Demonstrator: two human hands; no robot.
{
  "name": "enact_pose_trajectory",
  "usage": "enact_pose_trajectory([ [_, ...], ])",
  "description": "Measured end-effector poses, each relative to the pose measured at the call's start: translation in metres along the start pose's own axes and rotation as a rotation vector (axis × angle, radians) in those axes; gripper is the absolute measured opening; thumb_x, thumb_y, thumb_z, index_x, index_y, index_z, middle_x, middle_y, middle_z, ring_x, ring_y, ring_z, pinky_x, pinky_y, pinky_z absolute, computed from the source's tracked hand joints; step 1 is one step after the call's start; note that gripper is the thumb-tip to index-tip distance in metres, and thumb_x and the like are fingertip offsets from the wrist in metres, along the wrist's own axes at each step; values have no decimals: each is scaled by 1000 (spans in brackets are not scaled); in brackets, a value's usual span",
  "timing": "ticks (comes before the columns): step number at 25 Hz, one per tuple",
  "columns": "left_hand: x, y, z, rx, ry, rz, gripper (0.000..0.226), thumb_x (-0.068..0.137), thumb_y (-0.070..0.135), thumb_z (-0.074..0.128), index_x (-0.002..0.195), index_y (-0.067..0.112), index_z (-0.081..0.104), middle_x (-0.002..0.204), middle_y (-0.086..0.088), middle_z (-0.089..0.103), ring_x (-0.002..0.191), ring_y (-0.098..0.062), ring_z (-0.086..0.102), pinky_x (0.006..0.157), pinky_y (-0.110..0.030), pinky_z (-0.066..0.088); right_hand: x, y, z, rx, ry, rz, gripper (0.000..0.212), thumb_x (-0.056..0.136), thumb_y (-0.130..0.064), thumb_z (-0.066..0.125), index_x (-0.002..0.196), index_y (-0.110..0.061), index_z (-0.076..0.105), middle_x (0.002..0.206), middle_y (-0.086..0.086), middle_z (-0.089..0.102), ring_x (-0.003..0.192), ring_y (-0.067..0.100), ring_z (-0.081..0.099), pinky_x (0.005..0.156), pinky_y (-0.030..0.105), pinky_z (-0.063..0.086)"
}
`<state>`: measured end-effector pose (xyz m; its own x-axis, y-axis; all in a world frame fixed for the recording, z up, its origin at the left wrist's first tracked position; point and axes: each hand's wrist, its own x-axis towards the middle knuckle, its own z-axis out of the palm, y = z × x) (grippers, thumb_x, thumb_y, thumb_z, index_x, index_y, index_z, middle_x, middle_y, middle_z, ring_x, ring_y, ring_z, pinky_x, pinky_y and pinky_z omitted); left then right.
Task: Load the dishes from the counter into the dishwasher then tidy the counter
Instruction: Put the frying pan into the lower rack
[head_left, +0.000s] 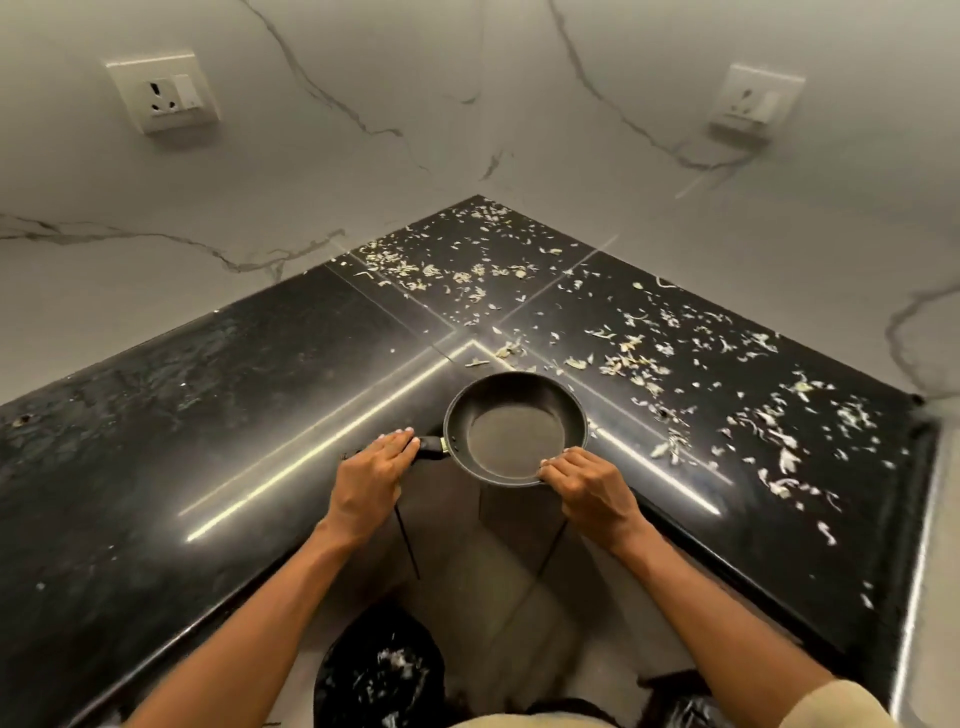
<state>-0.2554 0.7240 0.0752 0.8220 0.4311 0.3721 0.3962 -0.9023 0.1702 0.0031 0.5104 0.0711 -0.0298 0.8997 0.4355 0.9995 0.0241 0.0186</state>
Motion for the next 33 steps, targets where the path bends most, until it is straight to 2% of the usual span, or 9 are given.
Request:
enact_pose_trajectory([
  [7,-65,102,5,-45,-94,34,80,32,-17,78,109,8,76,116,-10,72,101,-25,72,84,-39,58,-129,-31,-38,22,5,80,14,86,-3,62,85,-14,72,85,1,72,78,22,68,81,32,56],
  [10,-97,144,14,-47,-115,53,77,34,-18,79,107,8,77,114,-10,73,99,-25,73,84,-38,58,-194,-56,-46,46,2,160,22,91,-8,53,86,-13,74,87,3,74,79,22,70,81,33,58],
  [13,-138,177,22,-64,-218,68,77,33,-11,88,106,10,77,113,-8,74,96,-24,73,79,-36,60,-252,-84,-53,71,-54,225,26,88,-9,50,85,-13,76,87,2,75,78,22,71,78,34,60],
  [15,-159,195,26,-65,-264,96,77,33,-9,89,107,11,77,112,-7,74,95,-24,73,76,-36,61,-281,-98,-60,77,-84,266,25,83,-4,53,86,-13,76,88,2,75,79,22,71,79,35,59],
  [17,-179,212,26,-85,-288,126,73,38,-12,87,108,10,77,112,-8,74,96,-26,73,77,-39,62,-309,-121,-71,88,-139,319,20,74,1,66,86,-12,76,88,3,75,78,22,71,80,34,60],
  [20,-199,229,27,-80,-296,149,65,47,-12,85,108,10,77,112,-8,74,97,-26,73,81,-40,59,-339,-153,-84,88,-162,384,31,59,3,81,86,-12,78,88,2,76,79,21,72,80,33,59],
  [24,-238,235,22,-92,-324,193,62,50,-11,86,108,10,76,112,-8,73,99,-25,72,84,-40,58,-369,-204,-94,53,-222,437,40,49,-1,89,85,-14,78,87,0,75,79,19,72,82,30,57],
  [28,-287,229,13,-149,-353,255,65,44,-16,82,104,8,78,110,-10,74,96,-26,73,79,-39,60,-396,-278,-105,1,-237,543,35,58,-1,88,89,-12,78,91,3,76,84,21,72,83,35,59],
  [33,-365,233,-10,-225,-375,367,61,42,-19,80,98,6,79,105,-10,75,91,-27,74,65,-35,60,-441,-384,-122,-1,-271,672,24,70,-3,75,92,-13,76,91,4,75,83,25,69,77,35,57],
])
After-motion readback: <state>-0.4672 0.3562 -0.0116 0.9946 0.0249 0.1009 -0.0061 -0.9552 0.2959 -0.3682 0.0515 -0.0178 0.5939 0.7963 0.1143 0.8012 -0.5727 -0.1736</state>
